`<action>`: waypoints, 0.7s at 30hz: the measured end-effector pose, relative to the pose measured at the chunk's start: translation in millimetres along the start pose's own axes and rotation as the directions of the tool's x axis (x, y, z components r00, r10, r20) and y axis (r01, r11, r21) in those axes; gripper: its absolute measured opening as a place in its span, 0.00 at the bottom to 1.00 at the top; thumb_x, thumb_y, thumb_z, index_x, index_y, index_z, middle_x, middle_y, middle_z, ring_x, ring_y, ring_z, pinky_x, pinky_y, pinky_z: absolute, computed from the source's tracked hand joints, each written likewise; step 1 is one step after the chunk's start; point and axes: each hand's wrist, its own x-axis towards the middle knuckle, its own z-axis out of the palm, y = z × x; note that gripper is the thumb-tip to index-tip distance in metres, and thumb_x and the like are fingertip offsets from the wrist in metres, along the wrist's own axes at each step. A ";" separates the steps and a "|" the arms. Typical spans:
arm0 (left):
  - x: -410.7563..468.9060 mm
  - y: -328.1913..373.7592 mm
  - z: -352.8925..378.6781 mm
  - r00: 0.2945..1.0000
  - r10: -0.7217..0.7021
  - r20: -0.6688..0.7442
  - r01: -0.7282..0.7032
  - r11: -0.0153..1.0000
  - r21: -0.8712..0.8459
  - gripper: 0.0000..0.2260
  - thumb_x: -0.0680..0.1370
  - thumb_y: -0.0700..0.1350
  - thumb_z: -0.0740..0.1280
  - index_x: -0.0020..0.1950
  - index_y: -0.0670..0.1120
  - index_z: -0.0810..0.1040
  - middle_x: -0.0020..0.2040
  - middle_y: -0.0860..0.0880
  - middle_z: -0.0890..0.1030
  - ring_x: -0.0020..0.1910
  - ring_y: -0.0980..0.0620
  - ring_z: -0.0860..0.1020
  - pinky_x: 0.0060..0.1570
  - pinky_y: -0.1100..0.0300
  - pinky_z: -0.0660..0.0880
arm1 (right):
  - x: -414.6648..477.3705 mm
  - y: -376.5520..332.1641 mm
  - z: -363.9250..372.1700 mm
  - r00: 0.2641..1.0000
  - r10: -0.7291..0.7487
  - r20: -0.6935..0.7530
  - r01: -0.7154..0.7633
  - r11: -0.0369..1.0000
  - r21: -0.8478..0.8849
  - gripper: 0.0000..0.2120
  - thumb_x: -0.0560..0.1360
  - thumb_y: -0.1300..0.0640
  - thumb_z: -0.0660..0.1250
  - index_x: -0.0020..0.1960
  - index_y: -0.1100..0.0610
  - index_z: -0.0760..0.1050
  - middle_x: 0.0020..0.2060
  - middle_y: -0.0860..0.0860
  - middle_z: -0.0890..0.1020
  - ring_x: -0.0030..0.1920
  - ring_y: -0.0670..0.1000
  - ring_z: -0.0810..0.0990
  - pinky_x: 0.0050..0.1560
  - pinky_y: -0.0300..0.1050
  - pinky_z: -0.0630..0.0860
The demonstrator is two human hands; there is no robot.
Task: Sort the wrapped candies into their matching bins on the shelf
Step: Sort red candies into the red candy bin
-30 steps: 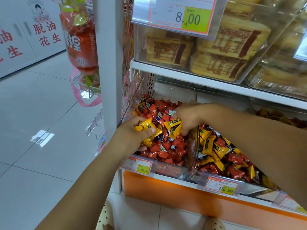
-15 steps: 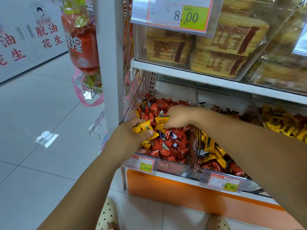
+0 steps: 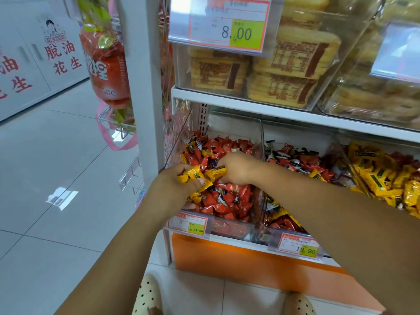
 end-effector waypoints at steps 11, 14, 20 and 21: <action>-4.7 -1.4 -6.1 0.999 0.018 0.037 -0.017 0.999 -0.027 0.07 0.75 0.45 0.71 0.53 0.49 0.78 0.48 0.44 0.82 0.34 0.53 0.81 0.33 0.62 0.79 | 8.6 -1.3 5.1 0.998 0.054 -0.019 -0.055 0.994 -0.094 0.18 0.74 0.70 0.61 0.60 0.58 0.77 0.50 0.57 0.78 0.46 0.52 0.72 0.37 0.36 0.68; -2.7 -2.0 -6.2 0.999 0.014 0.047 -0.012 0.999 -0.030 0.09 0.75 0.45 0.71 0.55 0.49 0.77 0.49 0.44 0.81 0.35 0.54 0.80 0.33 0.63 0.78 | 8.6 -1.2 6.2 0.996 0.052 0.075 -0.046 0.996 -0.074 0.26 0.76 0.66 0.63 0.72 0.50 0.67 0.67 0.55 0.72 0.57 0.54 0.76 0.53 0.41 0.75; -2.1 -2.7 -6.2 0.999 0.021 0.043 -0.020 1.000 -0.021 0.12 0.75 0.45 0.71 0.58 0.49 0.77 0.47 0.47 0.81 0.31 0.58 0.81 0.31 0.64 0.78 | 6.8 0.0 6.0 0.997 0.010 0.075 -0.012 0.999 0.029 0.11 0.77 0.54 0.68 0.57 0.55 0.75 0.47 0.53 0.78 0.52 0.56 0.77 0.48 0.45 0.72; -2.1 -2.8 -6.3 0.999 0.020 0.040 -0.019 1.000 -0.023 0.12 0.75 0.45 0.71 0.58 0.49 0.77 0.48 0.47 0.81 0.32 0.57 0.81 0.32 0.64 0.78 | 5.4 -0.9 5.3 0.998 0.005 0.068 -0.008 0.999 0.040 0.15 0.77 0.54 0.68 0.62 0.55 0.74 0.51 0.53 0.78 0.55 0.57 0.77 0.51 0.46 0.73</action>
